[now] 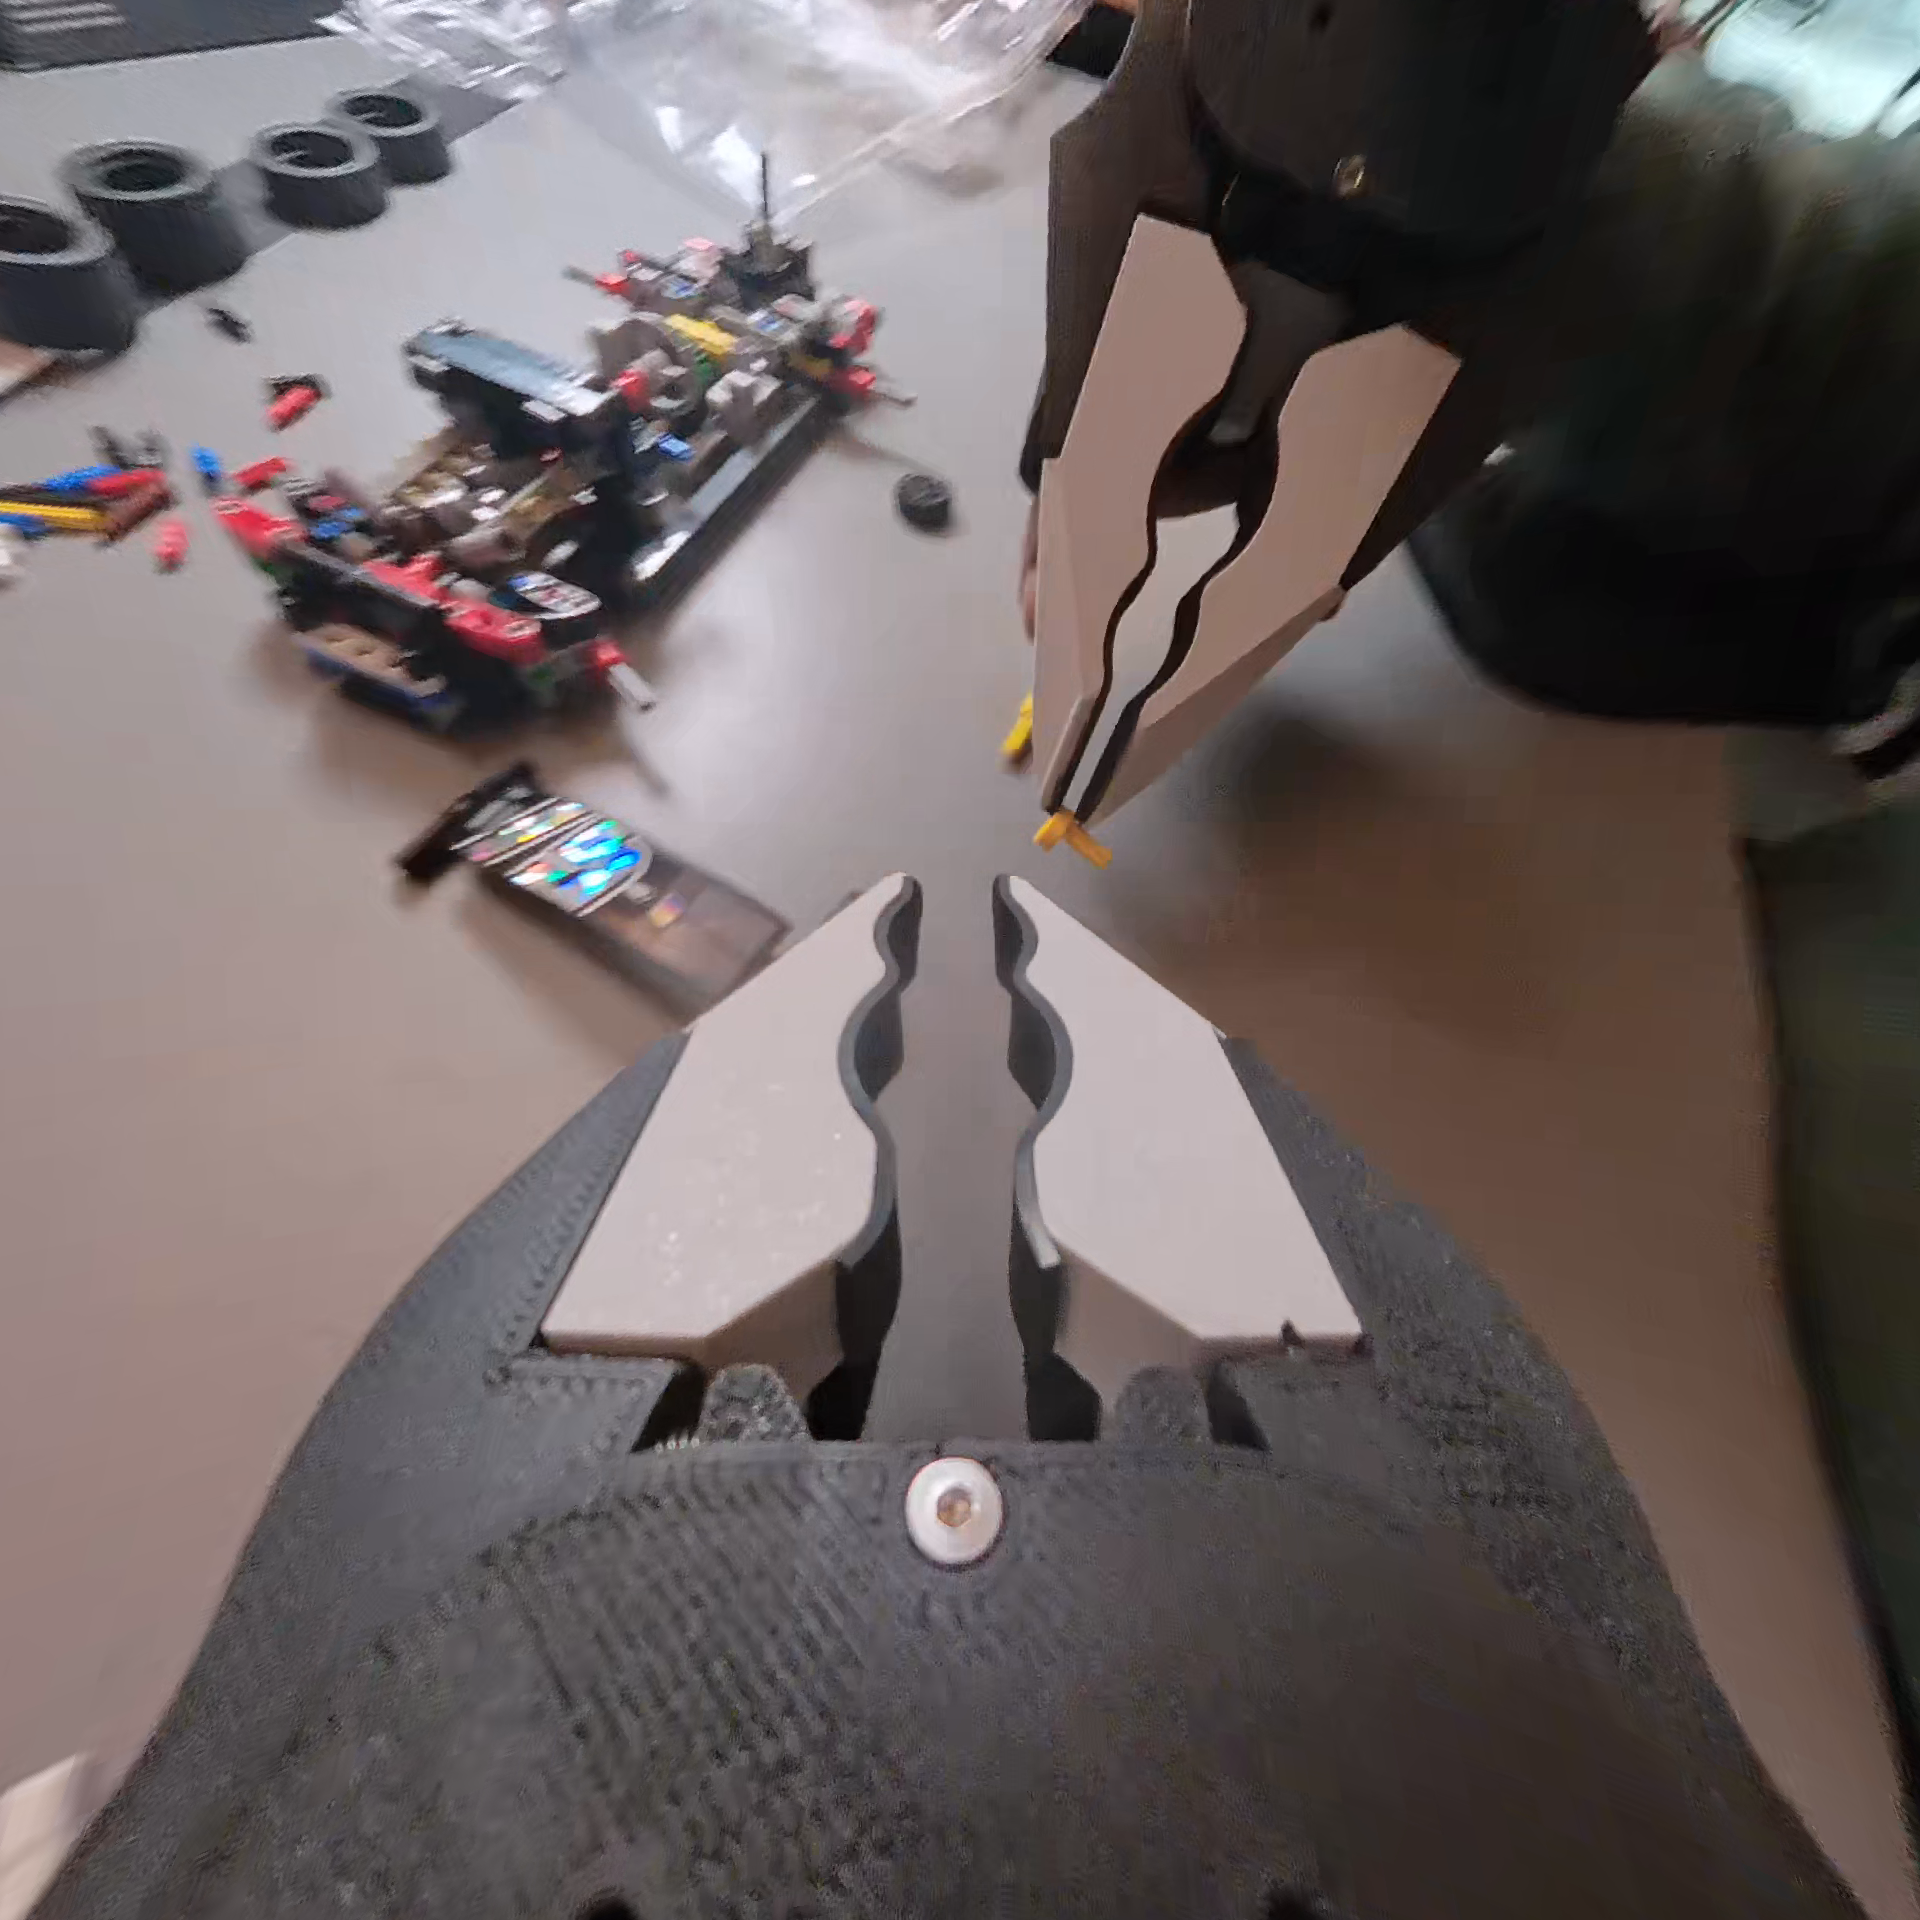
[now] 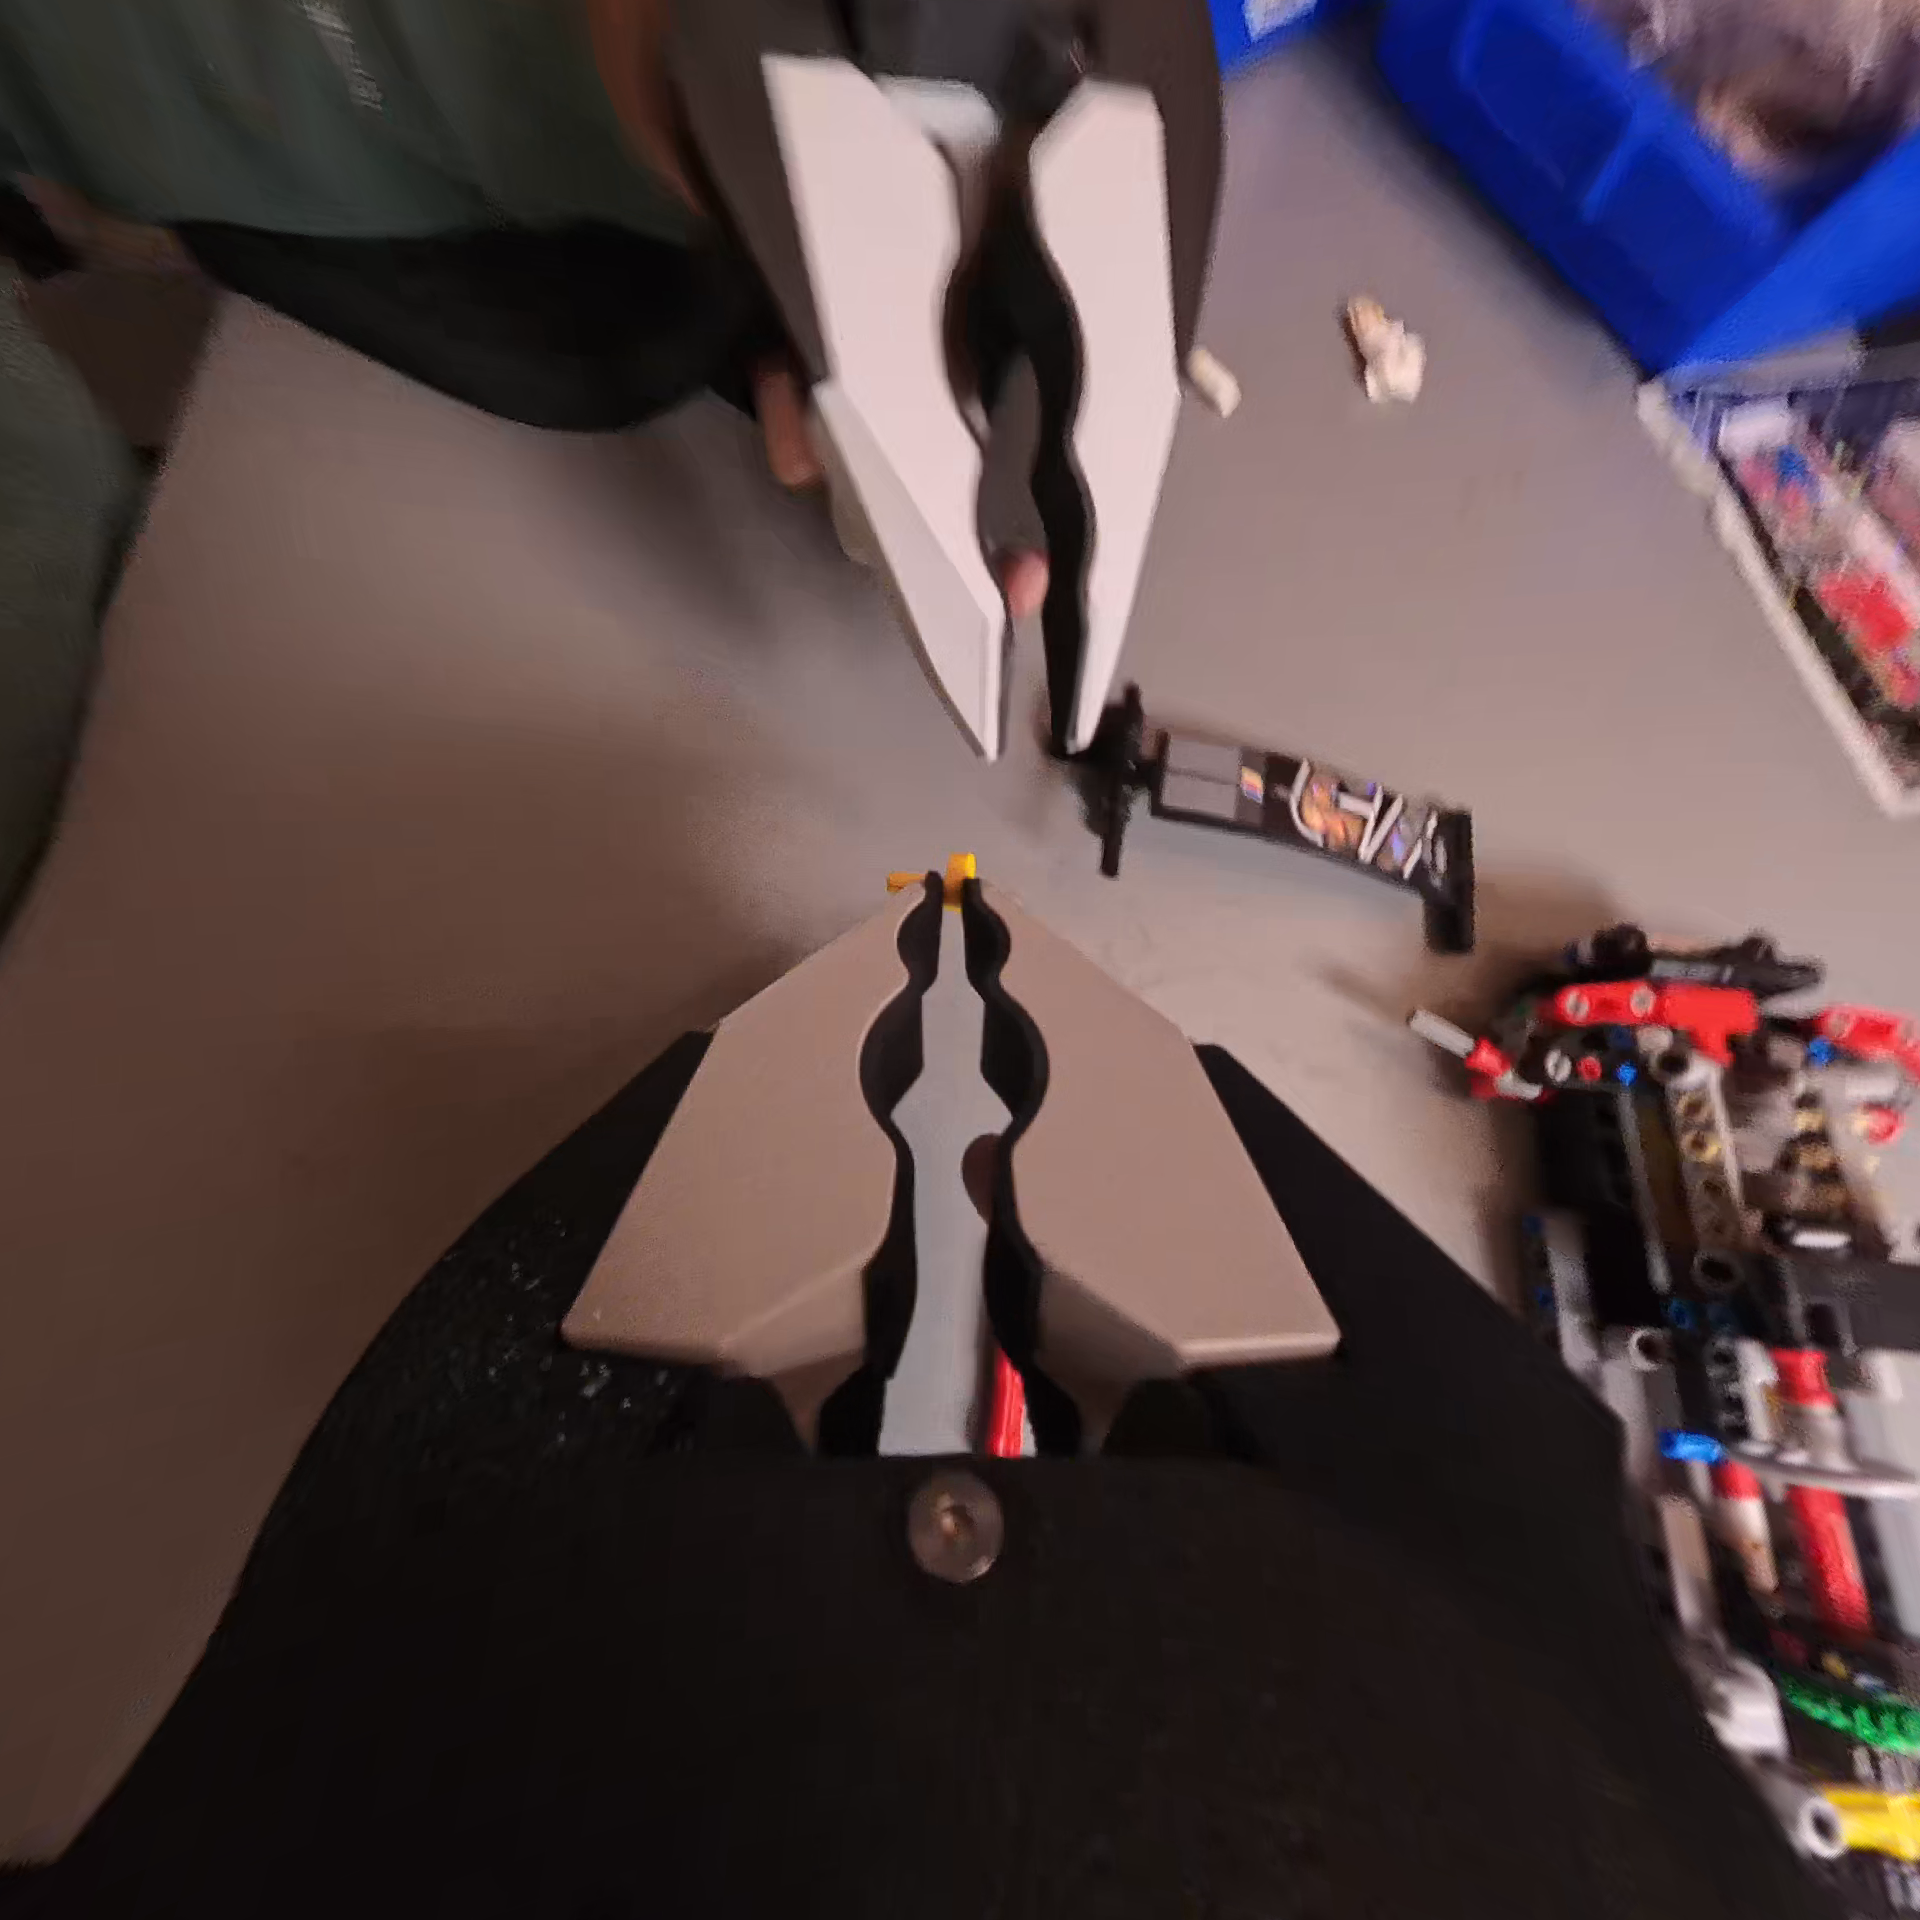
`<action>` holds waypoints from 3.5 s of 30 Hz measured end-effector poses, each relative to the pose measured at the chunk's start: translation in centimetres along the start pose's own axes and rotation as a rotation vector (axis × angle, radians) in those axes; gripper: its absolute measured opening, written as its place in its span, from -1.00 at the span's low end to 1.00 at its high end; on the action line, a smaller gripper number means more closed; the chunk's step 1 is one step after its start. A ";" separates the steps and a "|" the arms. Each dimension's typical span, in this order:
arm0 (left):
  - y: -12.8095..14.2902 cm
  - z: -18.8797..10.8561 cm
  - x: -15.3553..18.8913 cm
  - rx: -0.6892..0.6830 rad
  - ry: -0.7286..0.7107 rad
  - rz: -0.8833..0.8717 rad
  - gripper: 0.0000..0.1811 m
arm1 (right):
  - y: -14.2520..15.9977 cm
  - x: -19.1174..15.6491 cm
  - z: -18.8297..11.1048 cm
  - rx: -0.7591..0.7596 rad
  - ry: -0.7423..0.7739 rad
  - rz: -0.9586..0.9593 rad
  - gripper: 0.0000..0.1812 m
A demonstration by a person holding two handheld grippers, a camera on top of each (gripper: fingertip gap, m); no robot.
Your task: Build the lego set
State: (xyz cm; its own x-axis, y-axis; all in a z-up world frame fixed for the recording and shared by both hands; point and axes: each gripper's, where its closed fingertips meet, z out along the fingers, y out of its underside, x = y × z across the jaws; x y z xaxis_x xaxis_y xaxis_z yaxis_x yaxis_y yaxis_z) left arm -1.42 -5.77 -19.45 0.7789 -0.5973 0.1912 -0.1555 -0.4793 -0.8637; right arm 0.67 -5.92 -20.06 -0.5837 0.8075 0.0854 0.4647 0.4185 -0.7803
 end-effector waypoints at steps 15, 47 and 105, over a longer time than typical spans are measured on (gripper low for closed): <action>-2.1 0.3 6.6 0.122 0.445 -0.218 -0.92 | -2.8 -3.7 -2.6 0.053 0.198 -0.458 -0.99; -2.5 0.5 8.2 0.158 0.196 0.362 -0.85 | -1.8 -5.0 -3.1 0.121 0.119 -0.160 -1.00; 1.1 3.1 -0.8 -0.110 0.198 -0.082 -0.83 | 0.2 1.0 -5.5 0.386 0.168 0.251 -0.99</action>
State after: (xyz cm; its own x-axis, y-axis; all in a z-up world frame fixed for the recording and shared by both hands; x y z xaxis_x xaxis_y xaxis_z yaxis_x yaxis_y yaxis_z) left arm -0.36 -3.83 -22.05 0.6588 -0.6627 0.3562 -0.1698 -0.5922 -0.7877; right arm 3.84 -2.71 -16.72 -0.3549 0.9329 -0.0607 0.2782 0.0434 -0.9596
